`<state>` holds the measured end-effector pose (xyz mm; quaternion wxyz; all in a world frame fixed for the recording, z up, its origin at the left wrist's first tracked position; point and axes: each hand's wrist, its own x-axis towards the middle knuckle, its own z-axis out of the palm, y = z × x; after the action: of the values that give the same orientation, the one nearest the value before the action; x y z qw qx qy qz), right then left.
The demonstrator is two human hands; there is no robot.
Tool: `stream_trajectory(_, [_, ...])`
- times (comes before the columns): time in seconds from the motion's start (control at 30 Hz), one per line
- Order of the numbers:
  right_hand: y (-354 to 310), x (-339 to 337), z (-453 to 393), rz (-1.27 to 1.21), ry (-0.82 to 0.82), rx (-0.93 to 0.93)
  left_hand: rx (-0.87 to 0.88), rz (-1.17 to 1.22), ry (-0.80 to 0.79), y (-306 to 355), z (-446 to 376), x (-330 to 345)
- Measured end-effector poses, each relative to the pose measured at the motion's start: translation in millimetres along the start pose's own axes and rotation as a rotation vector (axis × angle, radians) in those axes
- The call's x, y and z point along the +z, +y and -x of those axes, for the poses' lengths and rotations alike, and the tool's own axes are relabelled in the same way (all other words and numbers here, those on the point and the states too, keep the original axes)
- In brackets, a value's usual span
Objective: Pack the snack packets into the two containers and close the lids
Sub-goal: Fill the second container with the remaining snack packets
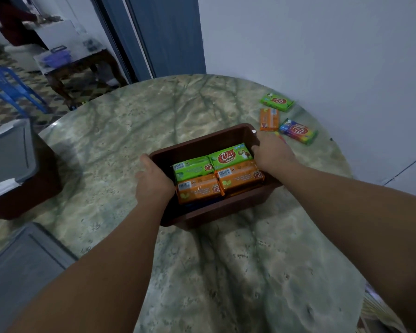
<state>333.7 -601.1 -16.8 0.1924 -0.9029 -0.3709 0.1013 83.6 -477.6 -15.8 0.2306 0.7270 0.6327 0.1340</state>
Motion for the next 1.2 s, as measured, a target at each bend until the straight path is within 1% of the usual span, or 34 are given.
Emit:
stream_trajectory(0.17, [-3,2,-8,0.013,0.022,-0.008,0.038,-0.035,0.022,2,-14,2])
stream_trajectory(0.27, [-1,2,-6,0.016,0.025,-0.017,0.05,-0.036,0.009,1,-13,3])
stream_trajectory(0.33, [0,2,-4,0.014,0.029,-0.033,0.061,-0.109,0.046,3,-11,2])
stream_trajectory(0.4, [3,0,-1,-0.026,0.051,-0.044,0.152,-0.197,0.164,7,-5,1])
stream_trajectory(0.47, [9,-3,2,-0.159,0.081,-0.024,0.287,-0.198,0.267,16,0,2])
stream_trajectory(0.57, [26,-9,1,-0.284,0.138,0.008,0.428,-0.106,0.299,52,8,5])
stream_trajectory(0.67, [56,-20,-3,-0.332,0.151,0.064,0.612,-0.031,0.263,102,23,14])
stream_trajectory(0.8, [103,-39,-13,-0.276,0.138,0.091,0.784,0.104,0.106,163,42,40])
stream_trajectory(0.9, [136,-46,-18,-0.249,0.125,0.079,0.866,0.058,-0.002,200,58,67])
stream_trajectory(1.0, [156,-53,-21,-0.228,0.084,0.066,0.871,0.055,-0.08,227,72,90])
stream_trajectory(1.07, [167,-57,-24,-0.213,0.06,0.018,0.855,0.035,-0.121,243,77,104])
stream_trajectory(1.2, [182,-61,-33,-0.176,0.017,-0.061,0.788,-0.071,-0.179,265,73,129])
